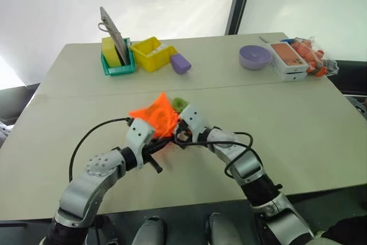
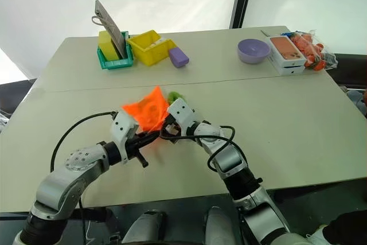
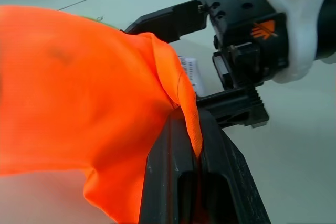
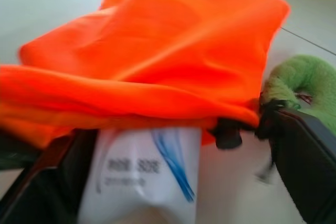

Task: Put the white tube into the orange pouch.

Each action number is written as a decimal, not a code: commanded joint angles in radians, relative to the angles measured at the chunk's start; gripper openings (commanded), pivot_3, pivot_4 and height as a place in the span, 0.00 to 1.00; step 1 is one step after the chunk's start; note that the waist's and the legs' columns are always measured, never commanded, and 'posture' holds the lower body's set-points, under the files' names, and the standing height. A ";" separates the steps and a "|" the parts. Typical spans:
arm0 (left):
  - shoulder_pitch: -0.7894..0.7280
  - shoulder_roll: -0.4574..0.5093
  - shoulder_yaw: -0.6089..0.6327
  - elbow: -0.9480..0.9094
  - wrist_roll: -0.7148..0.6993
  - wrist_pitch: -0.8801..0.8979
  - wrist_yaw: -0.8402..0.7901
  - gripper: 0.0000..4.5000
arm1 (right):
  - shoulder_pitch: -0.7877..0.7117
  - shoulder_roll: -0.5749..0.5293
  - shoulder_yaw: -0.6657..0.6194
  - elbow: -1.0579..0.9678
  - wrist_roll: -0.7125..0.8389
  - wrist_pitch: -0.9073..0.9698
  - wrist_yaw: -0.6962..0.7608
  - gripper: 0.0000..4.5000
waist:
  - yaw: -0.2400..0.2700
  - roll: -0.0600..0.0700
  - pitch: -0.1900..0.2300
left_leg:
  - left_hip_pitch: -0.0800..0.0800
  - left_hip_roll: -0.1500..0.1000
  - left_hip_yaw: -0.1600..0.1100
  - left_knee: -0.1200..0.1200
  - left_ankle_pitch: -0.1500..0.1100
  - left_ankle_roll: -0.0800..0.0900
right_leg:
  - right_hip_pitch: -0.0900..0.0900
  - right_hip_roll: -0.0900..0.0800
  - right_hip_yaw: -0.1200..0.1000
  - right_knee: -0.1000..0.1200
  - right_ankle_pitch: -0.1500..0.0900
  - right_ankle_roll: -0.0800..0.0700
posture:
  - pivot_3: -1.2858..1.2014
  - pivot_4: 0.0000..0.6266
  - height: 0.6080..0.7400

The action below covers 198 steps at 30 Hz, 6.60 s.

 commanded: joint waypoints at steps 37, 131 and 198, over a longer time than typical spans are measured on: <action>0.057 0.010 0.221 0.066 -0.199 0.008 -0.030 0.00 | 0.028 -0.075 0.052 -0.129 0.104 0.126 0.162 0.00 | 0.003 -0.001 0.000 | -0.001 0.000 0.000 0.000 0.000 0.000 | -0.001 0.000 0.000 -0.001 -0.001 0.001 | 0.52 0.24 1.00; 0.053 0.131 0.373 0.221 -0.435 0.015 -0.173 0.96 | 0.187 -0.320 -0.314 -0.216 0.040 -0.107 0.169 0.00 | 0.004 0.000 0.001 | -0.001 0.000 0.000 -0.002 0.000 0.000 | -0.002 -0.001 0.000 -0.002 -0.001 0.000 | 0.52 0.24 1.00; -0.839 -0.103 -0.159 1.225 0.149 -0.508 -0.987 0.24 | 0.140 -0.269 -0.383 -0.523 0.547 0.117 0.108 0.00 | 0.003 -0.002 0.002 | -0.002 0.000 0.000 -0.002 0.000 0.001 | -0.001 0.000 -0.002 -0.001 0.000 0.008 | 0.52 0.24 1.00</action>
